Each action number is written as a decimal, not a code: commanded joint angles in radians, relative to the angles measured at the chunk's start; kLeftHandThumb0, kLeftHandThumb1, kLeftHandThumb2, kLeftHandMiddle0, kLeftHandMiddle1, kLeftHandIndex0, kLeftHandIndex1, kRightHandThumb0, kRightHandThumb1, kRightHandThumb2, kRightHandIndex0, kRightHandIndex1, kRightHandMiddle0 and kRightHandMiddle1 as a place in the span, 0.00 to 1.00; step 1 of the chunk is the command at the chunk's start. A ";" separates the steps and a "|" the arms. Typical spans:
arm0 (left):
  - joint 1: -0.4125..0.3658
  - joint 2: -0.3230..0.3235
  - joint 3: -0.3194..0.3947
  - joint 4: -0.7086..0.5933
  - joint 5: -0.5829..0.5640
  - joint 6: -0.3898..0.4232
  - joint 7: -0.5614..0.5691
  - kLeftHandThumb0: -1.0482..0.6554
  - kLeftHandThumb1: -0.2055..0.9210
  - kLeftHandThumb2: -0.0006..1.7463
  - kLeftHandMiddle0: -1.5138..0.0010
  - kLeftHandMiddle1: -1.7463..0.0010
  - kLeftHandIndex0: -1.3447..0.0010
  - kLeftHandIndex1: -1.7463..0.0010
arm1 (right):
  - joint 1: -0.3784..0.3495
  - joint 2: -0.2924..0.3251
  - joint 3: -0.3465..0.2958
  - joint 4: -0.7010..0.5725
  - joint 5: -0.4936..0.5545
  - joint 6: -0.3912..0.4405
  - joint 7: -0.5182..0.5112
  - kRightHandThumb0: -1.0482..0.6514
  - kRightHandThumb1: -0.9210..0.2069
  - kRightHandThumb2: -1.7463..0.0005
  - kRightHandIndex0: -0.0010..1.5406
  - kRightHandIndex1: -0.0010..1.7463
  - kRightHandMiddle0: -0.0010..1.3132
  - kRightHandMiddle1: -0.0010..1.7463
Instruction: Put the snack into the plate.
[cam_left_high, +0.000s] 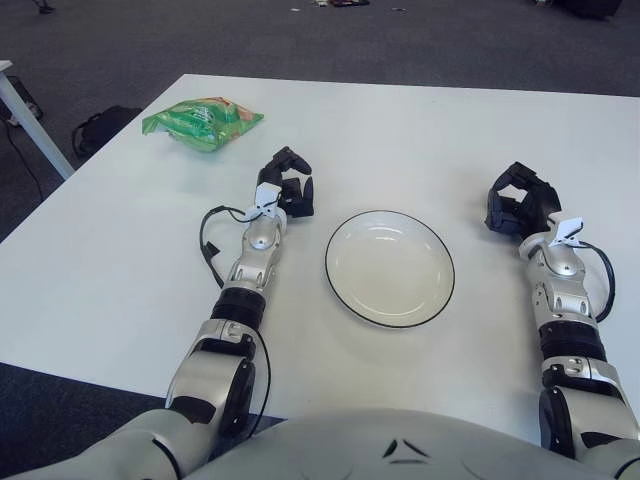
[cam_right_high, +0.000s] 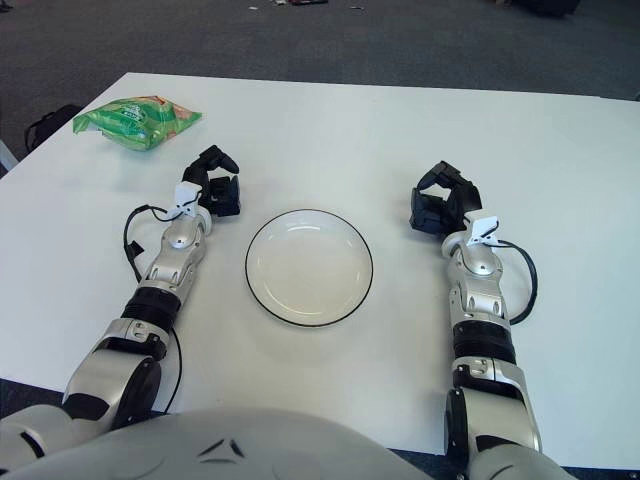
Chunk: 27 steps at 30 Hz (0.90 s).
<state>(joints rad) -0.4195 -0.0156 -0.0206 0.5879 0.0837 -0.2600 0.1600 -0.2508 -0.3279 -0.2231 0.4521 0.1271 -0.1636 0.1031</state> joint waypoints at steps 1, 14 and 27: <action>0.111 0.000 -0.005 0.068 0.004 0.030 -0.017 0.32 0.42 0.79 0.14 0.00 0.52 0.00 | 0.060 0.028 0.018 0.037 -0.017 0.043 0.002 0.34 0.49 0.28 0.85 1.00 0.44 1.00; 0.105 0.007 -0.006 0.081 0.007 0.029 -0.022 0.33 0.44 0.77 0.14 0.00 0.53 0.00 | 0.053 0.024 0.025 0.051 -0.017 0.031 0.014 0.34 0.50 0.28 0.85 1.00 0.44 1.00; 0.101 0.011 -0.009 0.080 0.025 0.008 0.011 0.33 0.44 0.77 0.14 0.00 0.53 0.00 | 0.056 0.026 0.033 0.046 -0.026 0.036 -0.001 0.34 0.50 0.27 0.86 1.00 0.44 1.00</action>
<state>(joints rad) -0.4216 -0.0021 -0.0211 0.5914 0.0857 -0.2694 0.1591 -0.2532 -0.3300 -0.2122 0.4548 0.1249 -0.1687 0.1015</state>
